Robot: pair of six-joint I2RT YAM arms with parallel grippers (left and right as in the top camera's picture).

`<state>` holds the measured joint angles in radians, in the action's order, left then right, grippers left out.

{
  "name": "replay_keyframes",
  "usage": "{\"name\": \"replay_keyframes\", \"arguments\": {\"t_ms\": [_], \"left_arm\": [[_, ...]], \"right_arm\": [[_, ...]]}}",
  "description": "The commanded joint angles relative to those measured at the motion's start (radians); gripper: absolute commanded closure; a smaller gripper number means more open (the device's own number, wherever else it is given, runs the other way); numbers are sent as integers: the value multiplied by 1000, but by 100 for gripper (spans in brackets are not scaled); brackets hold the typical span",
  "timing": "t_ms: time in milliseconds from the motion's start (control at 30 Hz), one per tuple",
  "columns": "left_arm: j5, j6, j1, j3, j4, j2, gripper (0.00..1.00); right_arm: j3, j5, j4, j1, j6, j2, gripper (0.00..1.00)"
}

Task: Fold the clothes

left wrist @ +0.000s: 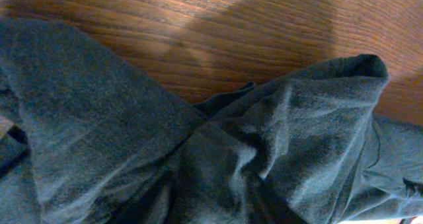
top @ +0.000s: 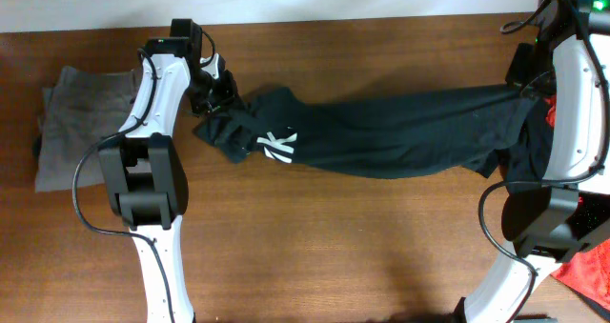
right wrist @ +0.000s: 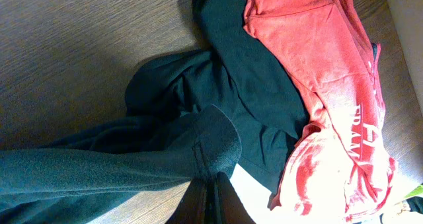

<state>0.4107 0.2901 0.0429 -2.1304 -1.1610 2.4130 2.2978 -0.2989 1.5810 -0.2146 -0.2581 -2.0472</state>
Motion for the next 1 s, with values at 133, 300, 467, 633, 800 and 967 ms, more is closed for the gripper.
{"name": "replay_keyframes", "arguments": {"t_ms": [133,300,467,633,800,967], "left_arm": [[-7,2,-3,-18,32,7,88],[-7,0,-5,-26,47,7,100],[-4,-50,-8,-117,11,5,100],[-4,-98,-21,-373,-122,3,100],[-5,-102,-61,-735,-276,3,100],[2,-101,-134,-1007,-388,-21,100]], "right_arm": [[-4,-19,0,-10,-9,-3,96],[-4,-19,0,-10,-9,-3,96],[-4,5,-2,-10,-9,-3,96],[10,73,-18,-11,-9,17,96],[74,83,-14,-10,1,79,96],[173,90,5,-10,22,161,96]]}}
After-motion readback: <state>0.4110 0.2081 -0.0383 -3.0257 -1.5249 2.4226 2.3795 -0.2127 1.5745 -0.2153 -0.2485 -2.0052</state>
